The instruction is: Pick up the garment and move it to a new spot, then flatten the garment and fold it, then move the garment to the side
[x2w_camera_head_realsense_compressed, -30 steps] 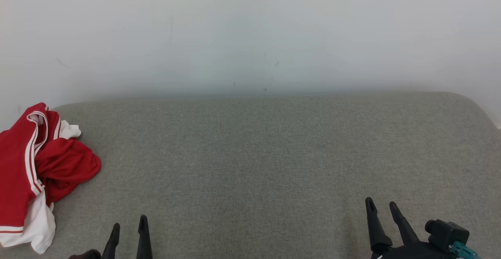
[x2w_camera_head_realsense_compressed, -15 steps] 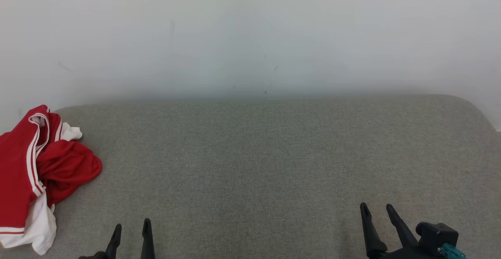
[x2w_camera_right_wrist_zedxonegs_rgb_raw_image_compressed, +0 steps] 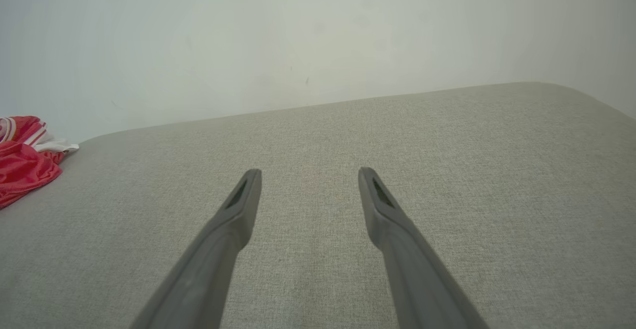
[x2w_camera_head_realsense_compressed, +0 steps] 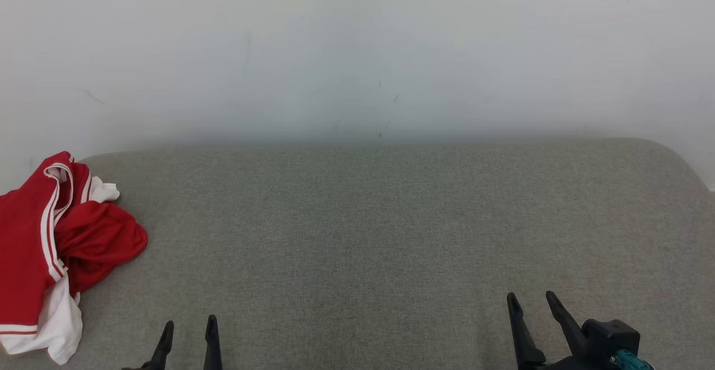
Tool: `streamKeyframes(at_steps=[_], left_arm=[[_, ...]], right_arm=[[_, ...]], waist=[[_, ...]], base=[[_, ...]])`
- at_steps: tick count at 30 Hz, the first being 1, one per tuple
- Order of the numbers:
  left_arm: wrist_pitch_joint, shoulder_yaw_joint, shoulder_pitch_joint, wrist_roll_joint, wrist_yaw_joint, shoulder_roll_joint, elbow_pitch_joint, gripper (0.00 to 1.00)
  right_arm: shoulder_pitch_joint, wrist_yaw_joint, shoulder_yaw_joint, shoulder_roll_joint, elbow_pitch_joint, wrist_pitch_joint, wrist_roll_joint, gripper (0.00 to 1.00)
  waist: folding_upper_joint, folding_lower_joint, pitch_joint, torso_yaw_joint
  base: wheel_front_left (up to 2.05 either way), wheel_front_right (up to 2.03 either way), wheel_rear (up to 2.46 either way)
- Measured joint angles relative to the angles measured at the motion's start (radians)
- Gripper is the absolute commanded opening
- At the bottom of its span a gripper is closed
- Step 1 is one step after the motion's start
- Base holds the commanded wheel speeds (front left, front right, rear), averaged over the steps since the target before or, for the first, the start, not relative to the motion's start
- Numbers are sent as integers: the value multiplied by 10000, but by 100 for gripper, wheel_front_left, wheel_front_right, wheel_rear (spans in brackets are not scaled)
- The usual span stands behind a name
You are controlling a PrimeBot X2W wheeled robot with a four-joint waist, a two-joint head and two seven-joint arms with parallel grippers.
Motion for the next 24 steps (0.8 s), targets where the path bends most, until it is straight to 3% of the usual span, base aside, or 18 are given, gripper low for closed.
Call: streamKeyframes(at_steps=[14,24], left_arm=[[-263,-113,15,790,92,8,69,100],[-290,-117,20,834,109,10,77,100]], right_arm=[[1,0,132,-2,104,-240,-1003,100],[1,0,127,-4,153,-261,-1043,100]], waist=[[0,-1,-120,24],[0,0,-122,36]], base=[[0,0,0],[0,0,0]])
